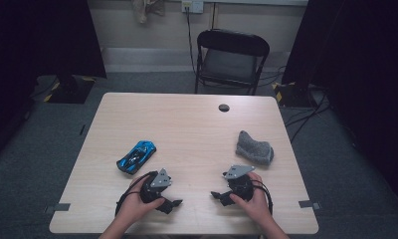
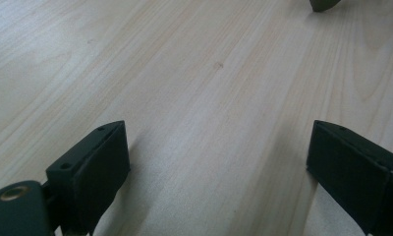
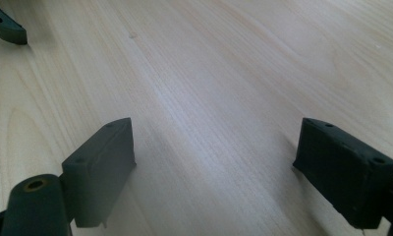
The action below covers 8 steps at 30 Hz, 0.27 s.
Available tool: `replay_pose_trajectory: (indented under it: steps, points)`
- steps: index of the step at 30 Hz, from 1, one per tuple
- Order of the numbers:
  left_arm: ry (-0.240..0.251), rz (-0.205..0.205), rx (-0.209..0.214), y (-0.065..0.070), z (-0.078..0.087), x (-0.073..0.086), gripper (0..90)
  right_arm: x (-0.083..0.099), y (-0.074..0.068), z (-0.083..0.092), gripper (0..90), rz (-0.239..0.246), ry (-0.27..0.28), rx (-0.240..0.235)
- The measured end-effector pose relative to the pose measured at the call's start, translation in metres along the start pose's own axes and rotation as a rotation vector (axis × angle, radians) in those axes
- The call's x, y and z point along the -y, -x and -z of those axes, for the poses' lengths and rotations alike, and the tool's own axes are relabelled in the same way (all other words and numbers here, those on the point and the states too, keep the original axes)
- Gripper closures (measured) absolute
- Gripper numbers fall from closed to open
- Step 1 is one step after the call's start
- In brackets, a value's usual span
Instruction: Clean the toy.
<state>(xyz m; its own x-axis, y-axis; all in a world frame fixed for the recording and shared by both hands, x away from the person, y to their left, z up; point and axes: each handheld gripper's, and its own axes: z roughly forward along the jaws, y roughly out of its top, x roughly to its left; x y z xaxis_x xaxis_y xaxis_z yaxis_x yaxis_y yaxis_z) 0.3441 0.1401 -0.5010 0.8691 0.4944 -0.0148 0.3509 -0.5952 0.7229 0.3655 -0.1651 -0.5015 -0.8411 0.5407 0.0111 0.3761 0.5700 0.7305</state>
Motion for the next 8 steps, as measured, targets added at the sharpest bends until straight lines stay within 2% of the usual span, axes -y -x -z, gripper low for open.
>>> replay_pose_trajectory:
  steps: [8]
  points:
    - [-0.004,0.004,0.001,0.0005,-0.0005,-0.0002,6.1,-0.0001,0.001,-0.0001,14.1,0.006,0.0,-0.007]
